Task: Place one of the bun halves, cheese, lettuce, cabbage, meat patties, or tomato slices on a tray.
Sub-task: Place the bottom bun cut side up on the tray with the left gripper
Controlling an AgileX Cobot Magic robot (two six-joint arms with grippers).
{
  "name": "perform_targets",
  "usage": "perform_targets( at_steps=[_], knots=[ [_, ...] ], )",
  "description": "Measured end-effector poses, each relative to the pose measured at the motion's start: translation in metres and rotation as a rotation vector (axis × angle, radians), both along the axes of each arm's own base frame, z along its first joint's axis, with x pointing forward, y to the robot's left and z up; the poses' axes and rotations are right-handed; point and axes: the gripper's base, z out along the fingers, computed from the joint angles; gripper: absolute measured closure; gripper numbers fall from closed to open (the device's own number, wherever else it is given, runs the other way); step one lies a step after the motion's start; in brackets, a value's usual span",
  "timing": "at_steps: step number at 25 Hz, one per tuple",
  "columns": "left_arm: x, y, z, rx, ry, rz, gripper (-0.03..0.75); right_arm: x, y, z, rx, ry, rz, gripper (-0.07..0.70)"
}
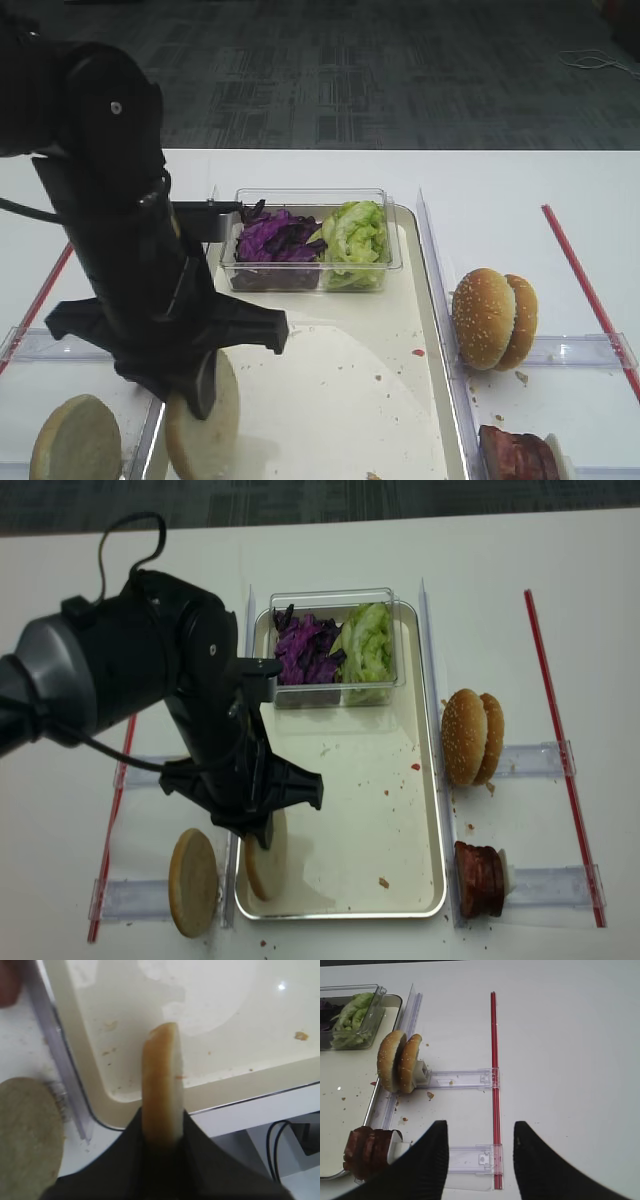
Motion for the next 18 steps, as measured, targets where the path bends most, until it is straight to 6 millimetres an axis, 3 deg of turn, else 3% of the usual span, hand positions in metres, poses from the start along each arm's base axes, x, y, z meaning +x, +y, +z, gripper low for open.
perform_targets(
  at_steps=[7,18],
  knots=[
    [0.01,-0.019,-0.013,-0.166,-0.018,-0.054,0.636,0.0,0.0,0.0,0.0,0.0,0.0,0.307],
    [0.038,-0.02,-0.034,-0.449,0.022,-0.073,0.636,0.0,0.0,0.0,0.0,0.0,0.0,0.307]
  ],
)
